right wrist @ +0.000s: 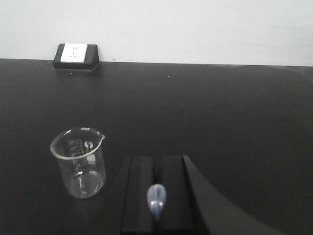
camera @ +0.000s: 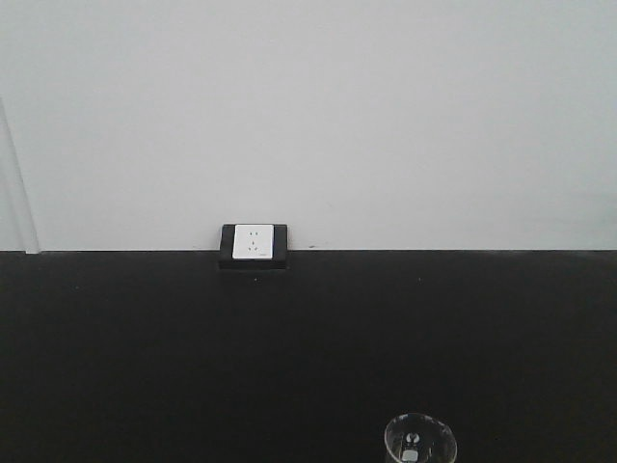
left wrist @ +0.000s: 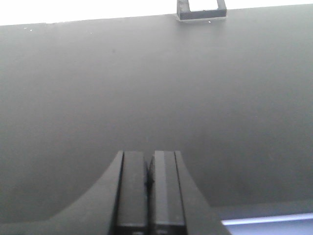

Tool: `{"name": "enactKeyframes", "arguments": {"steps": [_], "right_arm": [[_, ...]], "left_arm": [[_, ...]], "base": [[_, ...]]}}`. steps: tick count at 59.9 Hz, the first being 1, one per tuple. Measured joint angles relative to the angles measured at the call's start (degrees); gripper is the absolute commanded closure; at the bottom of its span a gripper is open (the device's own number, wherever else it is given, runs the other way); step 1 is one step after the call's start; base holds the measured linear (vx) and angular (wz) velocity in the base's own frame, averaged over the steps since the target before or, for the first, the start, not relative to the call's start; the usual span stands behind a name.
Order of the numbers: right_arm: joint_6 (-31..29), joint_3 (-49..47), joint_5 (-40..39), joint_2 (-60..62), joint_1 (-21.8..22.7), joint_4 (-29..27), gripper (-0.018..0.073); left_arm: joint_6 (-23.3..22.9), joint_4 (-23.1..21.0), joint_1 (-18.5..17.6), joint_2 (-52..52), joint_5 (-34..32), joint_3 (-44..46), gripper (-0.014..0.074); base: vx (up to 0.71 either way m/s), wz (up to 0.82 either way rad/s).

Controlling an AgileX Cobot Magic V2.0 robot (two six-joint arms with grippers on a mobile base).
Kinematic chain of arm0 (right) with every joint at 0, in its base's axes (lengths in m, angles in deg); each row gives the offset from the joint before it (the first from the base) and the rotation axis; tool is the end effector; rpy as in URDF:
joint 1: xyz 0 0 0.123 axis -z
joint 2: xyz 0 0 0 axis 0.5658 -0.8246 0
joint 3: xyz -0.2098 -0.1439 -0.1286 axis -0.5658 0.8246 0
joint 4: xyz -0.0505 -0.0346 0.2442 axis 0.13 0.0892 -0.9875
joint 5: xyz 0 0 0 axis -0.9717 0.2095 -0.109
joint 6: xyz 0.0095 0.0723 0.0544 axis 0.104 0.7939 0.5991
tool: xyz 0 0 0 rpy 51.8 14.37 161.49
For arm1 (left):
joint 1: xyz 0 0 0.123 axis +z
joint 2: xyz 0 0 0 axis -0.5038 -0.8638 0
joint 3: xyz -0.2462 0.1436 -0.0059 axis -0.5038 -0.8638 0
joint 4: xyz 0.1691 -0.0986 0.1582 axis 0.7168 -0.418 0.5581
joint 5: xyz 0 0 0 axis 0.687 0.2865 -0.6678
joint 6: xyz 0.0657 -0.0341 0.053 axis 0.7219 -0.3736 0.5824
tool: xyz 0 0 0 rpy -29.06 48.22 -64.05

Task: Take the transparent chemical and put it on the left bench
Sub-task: 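Turn the base away from the wall toward the bench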

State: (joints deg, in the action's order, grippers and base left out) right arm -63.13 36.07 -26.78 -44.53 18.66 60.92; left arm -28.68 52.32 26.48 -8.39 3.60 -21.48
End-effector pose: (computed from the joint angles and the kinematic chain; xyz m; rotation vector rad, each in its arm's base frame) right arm 0.0490 -0.0012 0.2896 -0.1007 1.7942 0.0785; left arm 0.0565 -0.0037 0.2037 0.0740 1.5102 -0.0273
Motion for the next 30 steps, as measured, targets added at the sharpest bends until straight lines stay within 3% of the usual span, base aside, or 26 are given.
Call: {"name": "enactKeyframes", "arguments": {"steps": [30], "right_arm": [[0.00, 0.00, 0.00, 0.00, 0.00, 0.00, 0.0563]], "left_arm": [[0.00, 0.00, 0.00, 0.00, 0.00, 0.00, 0.0600]], "base": [[-0.26, 0.13]]}}
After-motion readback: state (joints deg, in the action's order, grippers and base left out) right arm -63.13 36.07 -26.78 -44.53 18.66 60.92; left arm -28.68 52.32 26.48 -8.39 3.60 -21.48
